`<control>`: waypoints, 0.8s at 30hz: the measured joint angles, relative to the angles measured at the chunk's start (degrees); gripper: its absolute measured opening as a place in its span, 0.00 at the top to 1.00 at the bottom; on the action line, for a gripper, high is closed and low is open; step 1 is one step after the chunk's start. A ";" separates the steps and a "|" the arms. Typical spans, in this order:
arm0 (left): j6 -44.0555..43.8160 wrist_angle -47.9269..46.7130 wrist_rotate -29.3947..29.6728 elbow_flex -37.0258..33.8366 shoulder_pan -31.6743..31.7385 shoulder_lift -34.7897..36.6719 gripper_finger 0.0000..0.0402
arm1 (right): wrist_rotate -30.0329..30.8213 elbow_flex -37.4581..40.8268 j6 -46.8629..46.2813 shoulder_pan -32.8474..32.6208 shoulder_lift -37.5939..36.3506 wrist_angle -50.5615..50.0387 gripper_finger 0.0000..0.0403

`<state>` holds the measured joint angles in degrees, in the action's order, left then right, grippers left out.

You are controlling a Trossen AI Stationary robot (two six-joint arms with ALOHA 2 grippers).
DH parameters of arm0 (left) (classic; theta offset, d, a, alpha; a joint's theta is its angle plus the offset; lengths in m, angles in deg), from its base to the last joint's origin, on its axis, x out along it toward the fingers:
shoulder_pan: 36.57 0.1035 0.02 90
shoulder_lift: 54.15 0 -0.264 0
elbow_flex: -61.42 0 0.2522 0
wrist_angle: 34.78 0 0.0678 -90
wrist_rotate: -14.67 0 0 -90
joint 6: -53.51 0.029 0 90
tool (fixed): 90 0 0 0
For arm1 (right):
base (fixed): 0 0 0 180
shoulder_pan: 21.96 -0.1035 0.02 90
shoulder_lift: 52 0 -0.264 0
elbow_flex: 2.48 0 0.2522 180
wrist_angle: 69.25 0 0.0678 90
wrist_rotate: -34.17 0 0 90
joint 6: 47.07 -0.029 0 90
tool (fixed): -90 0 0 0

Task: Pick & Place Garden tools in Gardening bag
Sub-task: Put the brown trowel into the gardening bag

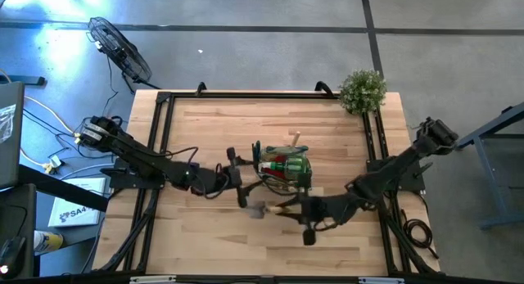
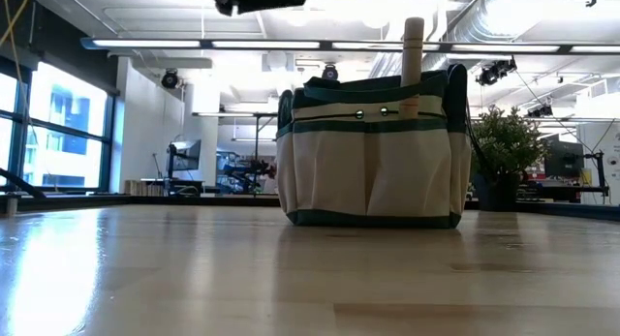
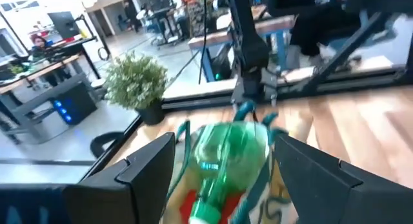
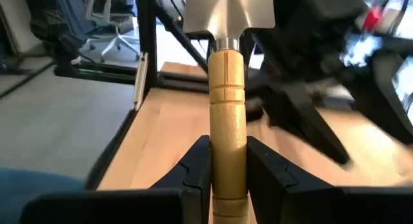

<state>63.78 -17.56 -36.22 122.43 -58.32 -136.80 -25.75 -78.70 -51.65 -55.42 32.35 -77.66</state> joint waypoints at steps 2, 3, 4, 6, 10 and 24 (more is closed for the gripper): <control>-0.07 -1.91 1.73 -0.02 -0.06 0.00 0.36 | -3.24 0.00 -7.22 -0.76 -2.20 -4.53 0.85; -0.12 -2.96 2.43 -0.02 -0.03 0.00 0.36 | -6.22 -0.01 -12.09 -0.78 -3.20 -6.85 0.85; -0.19 -4.02 3.18 -0.02 0.00 0.00 0.36 | -9.44 -0.02 -17.09 -0.79 -4.14 -9.54 0.85; -0.23 -6.34 3.98 -0.02 0.01 0.00 0.36 | -15.95 -0.02 -26.33 -0.85 -5.49 -14.92 0.85; -0.13 -9.90 5.14 -0.09 -0.92 0.00 0.36 | -27.93 -0.02 -39.04 -0.35 -5.71 -22.53 0.85; -5.26 -24.90 -2.05 4.79 -8.04 0.11 0.35 | -49.60 -0.02 -66.62 2.89 -5.22 -37.68 0.85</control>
<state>58.52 -42.46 -38.26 127.22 -66.37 -136.69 -75.35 -78.72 -118.27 -52.53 27.13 -115.34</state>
